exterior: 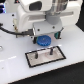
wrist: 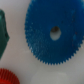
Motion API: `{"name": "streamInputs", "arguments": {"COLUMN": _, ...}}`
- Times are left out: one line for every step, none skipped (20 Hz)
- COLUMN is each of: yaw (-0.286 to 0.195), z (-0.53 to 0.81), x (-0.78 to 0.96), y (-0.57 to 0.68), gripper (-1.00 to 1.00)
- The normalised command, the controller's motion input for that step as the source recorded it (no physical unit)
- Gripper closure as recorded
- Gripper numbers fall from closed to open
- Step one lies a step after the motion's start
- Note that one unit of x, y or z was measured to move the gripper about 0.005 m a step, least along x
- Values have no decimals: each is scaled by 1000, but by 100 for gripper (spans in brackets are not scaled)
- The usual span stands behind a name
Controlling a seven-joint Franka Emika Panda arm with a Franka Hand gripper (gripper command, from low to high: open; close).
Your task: Insert the blue gear onto the right peg, followed by the red gear
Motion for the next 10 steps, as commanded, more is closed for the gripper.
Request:
{"name": "streamInputs", "arguments": {"yaw": 0, "z": -309, "x": -237, "y": -8, "gripper": -100}}
{"name": "streamInputs", "arguments": {"yaw": 0, "z": -330, "x": -232, "y": -12, "gripper": -100}}
{"name": "streamInputs", "arguments": {"yaw": 0, "z": 0, "x": -20, "y": 0, "gripper": 100}}
{"name": "streamInputs", "arguments": {"yaw": 0, "z": 0, "x": -29, "y": 0, "gripper": 100}}
{"name": "streamInputs", "arguments": {"yaw": 0, "z": 0, "x": -86, "y": 0, "gripper": 100}}
{"name": "streamInputs", "arguments": {"yaw": 0, "z": 0, "x": -83, "y": 0, "gripper": 100}}
{"name": "streamInputs", "arguments": {"yaw": 0, "z": 0, "x": -86, "y": 0, "gripper": 100}}
{"name": "streamInputs", "arguments": {"yaw": 0, "z": 0, "x": -31, "y": 0, "gripper": 100}}
{"name": "streamInputs", "arguments": {"yaw": 0, "z": -293, "x": -256, "y": -9, "gripper": 100}}
{"name": "streamInputs", "arguments": {"yaw": 0, "z": -216, "x": -215, "y": -9, "gripper": 100}}
